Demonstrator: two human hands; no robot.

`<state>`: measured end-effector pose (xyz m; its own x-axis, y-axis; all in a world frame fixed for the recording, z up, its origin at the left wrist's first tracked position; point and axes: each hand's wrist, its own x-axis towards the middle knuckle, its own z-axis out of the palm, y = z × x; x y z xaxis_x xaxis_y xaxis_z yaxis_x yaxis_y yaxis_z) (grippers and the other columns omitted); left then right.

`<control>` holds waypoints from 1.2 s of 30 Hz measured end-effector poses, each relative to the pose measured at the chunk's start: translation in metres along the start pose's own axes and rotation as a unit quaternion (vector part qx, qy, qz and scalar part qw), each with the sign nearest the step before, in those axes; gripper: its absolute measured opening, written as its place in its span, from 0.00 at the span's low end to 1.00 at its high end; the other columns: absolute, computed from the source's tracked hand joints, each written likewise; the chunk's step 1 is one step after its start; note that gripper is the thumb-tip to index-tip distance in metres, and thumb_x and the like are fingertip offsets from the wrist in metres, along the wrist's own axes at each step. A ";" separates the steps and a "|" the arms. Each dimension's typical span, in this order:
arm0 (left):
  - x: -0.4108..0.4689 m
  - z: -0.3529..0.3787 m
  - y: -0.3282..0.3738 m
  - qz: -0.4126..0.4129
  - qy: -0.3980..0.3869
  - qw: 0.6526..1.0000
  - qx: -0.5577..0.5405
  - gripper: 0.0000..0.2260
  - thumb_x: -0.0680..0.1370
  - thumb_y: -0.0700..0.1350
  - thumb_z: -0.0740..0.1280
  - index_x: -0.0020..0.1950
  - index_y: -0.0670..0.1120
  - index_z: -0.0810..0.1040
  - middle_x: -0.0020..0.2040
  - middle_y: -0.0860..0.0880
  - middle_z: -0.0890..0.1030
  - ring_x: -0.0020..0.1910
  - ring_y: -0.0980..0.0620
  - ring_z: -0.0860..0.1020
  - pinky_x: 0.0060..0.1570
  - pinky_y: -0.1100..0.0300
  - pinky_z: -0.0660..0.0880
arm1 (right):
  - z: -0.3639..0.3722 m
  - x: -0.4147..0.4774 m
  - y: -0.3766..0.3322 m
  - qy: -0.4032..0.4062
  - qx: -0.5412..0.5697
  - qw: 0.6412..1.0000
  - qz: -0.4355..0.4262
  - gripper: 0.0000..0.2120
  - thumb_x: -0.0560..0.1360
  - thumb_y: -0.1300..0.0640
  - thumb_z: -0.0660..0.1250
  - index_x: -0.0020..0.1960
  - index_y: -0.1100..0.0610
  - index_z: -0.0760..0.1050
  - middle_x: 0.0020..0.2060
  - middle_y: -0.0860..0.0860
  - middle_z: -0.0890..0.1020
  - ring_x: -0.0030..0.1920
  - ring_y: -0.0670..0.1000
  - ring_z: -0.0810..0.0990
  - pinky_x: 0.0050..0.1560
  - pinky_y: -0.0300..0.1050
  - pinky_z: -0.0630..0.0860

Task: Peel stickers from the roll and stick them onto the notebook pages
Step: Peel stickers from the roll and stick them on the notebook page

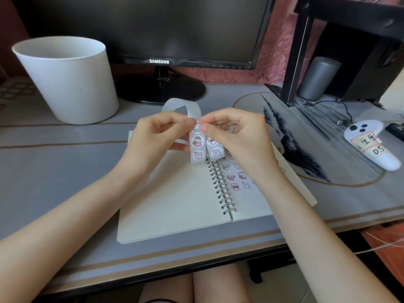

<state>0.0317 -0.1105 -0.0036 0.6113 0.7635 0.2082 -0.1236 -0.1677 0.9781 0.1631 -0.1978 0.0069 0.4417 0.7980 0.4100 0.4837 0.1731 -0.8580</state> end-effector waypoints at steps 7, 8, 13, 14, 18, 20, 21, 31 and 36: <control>0.000 0.001 0.000 0.002 -0.009 1.000 -0.005 0.06 0.77 0.39 0.66 0.43 0.41 0.81 0.36 0.48 0.83 0.37 0.54 0.81 0.39 0.61 0.79 | 0.000 0.000 0.002 0.004 -0.002 1.000 -0.004 0.04 0.69 0.65 0.74 0.43 0.57 0.82 0.37 0.47 0.84 0.38 0.40 0.79 0.45 0.38 0.74; 0.000 0.001 0.000 0.002 -0.009 1.000 -0.006 0.06 0.77 0.39 0.66 0.43 0.41 0.81 0.36 0.48 0.84 0.37 0.54 0.81 0.39 0.61 0.79 | 0.000 0.001 0.003 0.004 -0.002 1.000 -0.004 0.05 0.69 0.65 0.74 0.43 0.57 0.82 0.37 0.47 0.84 0.38 0.40 0.79 0.45 0.38 0.75; 0.000 0.001 0.000 -0.003 -0.014 1.000 0.000 0.05 0.77 0.39 0.66 0.43 0.41 0.81 0.38 0.47 0.84 0.38 0.53 0.82 0.39 0.62 0.79 | 0.000 0.001 0.003 -0.001 -0.005 1.000 0.000 0.05 0.69 0.64 0.74 0.42 0.56 0.82 0.37 0.46 0.84 0.38 0.39 0.79 0.45 0.38 0.74; 0.000 0.001 0.000 -0.006 -0.014 1.000 0.002 0.05 0.77 0.39 0.66 0.43 0.41 0.81 0.38 0.47 0.84 0.38 0.53 0.82 0.39 0.62 0.79 | -0.001 0.001 0.003 -0.003 -0.006 1.000 0.001 0.05 0.69 0.64 0.74 0.42 0.56 0.82 0.36 0.46 0.83 0.37 0.38 0.78 0.45 0.37 0.74; 0.000 0.002 0.001 -0.018 -0.008 1.000 0.001 0.07 0.77 0.40 0.65 0.45 0.38 0.81 0.40 0.44 0.84 0.39 0.51 0.82 0.41 0.60 0.80 | -0.001 -0.001 0.003 -0.006 -0.010 1.000 -0.004 0.05 0.69 0.64 0.73 0.42 0.56 0.82 0.35 0.44 0.82 0.37 0.37 0.77 0.44 0.38 0.74; 0.001 0.003 0.001 -0.023 -0.006 1.000 0.004 0.10 0.78 0.41 0.65 0.47 0.35 0.81 0.42 0.42 0.84 0.41 0.49 0.83 0.42 0.59 0.80 | -0.001 -0.002 0.003 -0.008 -0.017 1.000 -0.009 0.05 0.69 0.64 0.73 0.42 0.57 0.82 0.34 0.44 0.82 0.36 0.38 0.77 0.41 0.36 0.73; 0.001 0.002 0.001 -0.025 -0.005 1.000 0.006 0.11 0.78 0.42 0.65 0.47 0.35 0.81 0.42 0.41 0.84 0.41 0.48 0.83 0.42 0.58 0.81 | -0.001 -0.003 0.004 -0.010 -0.020 1.000 -0.011 0.04 0.69 0.64 0.73 0.42 0.57 0.82 0.35 0.44 0.82 0.36 0.38 0.77 0.40 0.34 0.71; 0.000 0.002 0.000 -0.034 0.016 0.999 0.014 0.11 0.78 0.40 0.65 0.43 0.32 0.79 0.37 0.45 0.84 0.36 0.50 0.83 0.37 0.61 0.80 | 0.001 -0.005 0.008 0.004 -0.131 0.989 -0.064 0.02 0.70 0.57 0.73 0.42 0.51 0.82 0.37 0.46 0.81 0.39 0.47 0.73 0.37 0.33 0.62; 0.000 0.002 0.001 -0.036 0.022 0.999 0.016 0.11 0.78 0.40 0.65 0.42 0.32 0.79 0.36 0.45 0.84 0.36 0.49 0.83 0.37 0.60 0.80 | 0.003 -0.007 0.008 0.021 -0.147 0.985 -0.090 0.02 0.70 0.57 0.73 0.42 0.51 0.81 0.37 0.45 0.81 0.40 0.49 0.73 0.41 0.36 0.66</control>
<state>0.0330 -0.1120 -0.0025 0.5822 0.8011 0.1386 -0.0551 -0.1312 0.9898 0.1618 -0.2007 -0.0041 0.3576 0.7437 0.5649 0.7520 0.1293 -0.6463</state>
